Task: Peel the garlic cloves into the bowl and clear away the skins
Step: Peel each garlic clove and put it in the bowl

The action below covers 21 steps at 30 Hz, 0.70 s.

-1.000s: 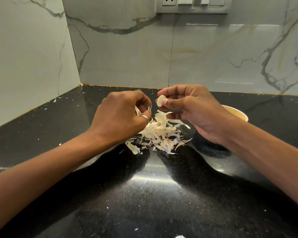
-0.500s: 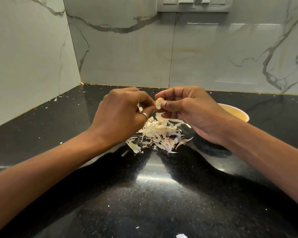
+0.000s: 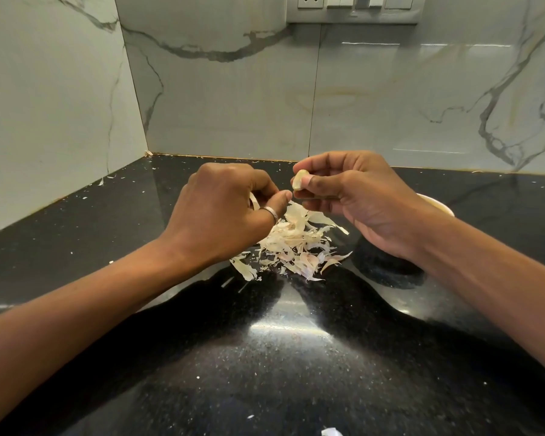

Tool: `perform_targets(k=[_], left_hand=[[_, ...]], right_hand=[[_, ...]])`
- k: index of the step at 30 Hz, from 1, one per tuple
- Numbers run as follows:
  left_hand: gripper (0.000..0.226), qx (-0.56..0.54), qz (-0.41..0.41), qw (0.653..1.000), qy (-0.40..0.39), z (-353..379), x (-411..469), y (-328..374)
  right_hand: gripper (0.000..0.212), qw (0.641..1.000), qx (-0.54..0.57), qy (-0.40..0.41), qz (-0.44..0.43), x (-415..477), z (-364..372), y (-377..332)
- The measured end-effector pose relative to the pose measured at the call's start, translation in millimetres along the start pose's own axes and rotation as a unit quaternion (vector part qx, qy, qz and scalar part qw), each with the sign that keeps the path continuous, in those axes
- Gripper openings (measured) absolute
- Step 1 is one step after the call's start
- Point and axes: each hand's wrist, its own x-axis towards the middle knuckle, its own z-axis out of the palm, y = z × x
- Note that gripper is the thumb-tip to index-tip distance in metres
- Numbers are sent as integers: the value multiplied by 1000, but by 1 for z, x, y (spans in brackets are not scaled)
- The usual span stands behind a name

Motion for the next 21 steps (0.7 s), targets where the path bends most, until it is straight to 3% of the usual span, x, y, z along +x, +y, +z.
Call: perform_targets(k=[8,12,18,21], left_hand=[[25,-34,10,999,5,-2,0,5],[14,-58,-6,998,-2,-2,1,5],[13,-98,-33,994,-22,-3,0,7],[12,-95,-27,995,-15,-1,0,7]], right_hand=[[20,998,59,-33,2,-1,5,1],[18,996,82,-39,1,-3,4,0],[30,995,95,-41,3,-2,4,0],[24,993,114,-39,6,-2,7,4]])
